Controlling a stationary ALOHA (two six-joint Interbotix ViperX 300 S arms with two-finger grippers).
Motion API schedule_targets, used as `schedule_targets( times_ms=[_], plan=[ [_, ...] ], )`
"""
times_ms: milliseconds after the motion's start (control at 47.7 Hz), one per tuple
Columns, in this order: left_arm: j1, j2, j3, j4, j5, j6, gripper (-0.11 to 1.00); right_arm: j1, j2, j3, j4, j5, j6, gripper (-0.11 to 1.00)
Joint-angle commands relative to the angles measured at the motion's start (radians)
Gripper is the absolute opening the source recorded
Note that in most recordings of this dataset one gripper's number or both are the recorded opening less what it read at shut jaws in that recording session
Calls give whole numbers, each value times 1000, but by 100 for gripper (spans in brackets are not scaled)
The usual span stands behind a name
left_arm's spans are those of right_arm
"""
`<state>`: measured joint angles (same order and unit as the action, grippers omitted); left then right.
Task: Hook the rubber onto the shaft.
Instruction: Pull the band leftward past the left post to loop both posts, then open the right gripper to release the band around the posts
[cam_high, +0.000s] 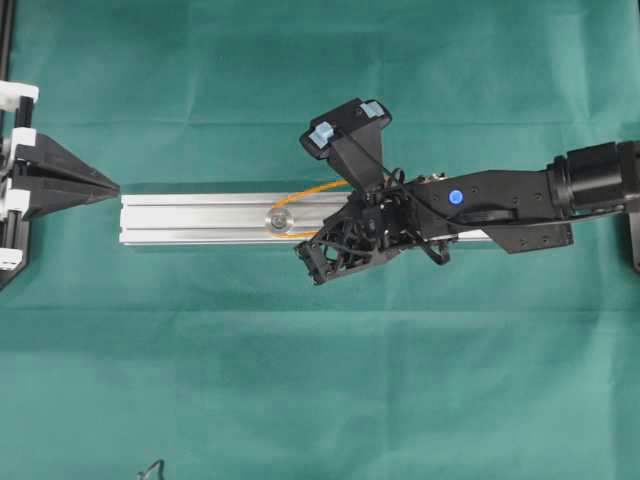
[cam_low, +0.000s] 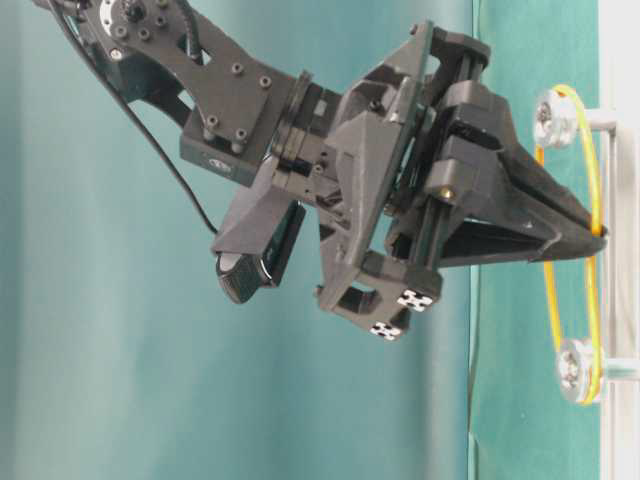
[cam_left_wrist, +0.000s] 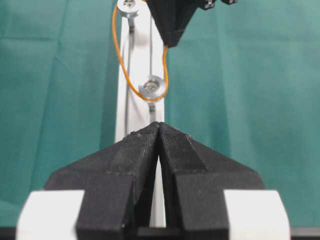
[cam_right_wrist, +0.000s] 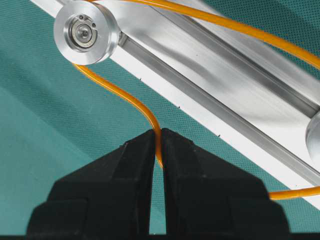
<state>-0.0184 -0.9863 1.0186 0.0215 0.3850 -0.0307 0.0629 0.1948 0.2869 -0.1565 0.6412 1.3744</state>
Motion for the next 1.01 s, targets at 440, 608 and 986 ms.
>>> schedule_targets(
  times_ms=[440,608,986],
  plan=[
    [-2,5,-29,3,-6,0,0,0,-52,-11,-5,2,-34,86],
    [-3,6,-28,3,-6,-2,0,-2,-60,-12,-3,2,-52,87],
    [-3,5,-28,3,-6,0,0,-2,-72,-12,-5,3,-52,87]
  ],
)
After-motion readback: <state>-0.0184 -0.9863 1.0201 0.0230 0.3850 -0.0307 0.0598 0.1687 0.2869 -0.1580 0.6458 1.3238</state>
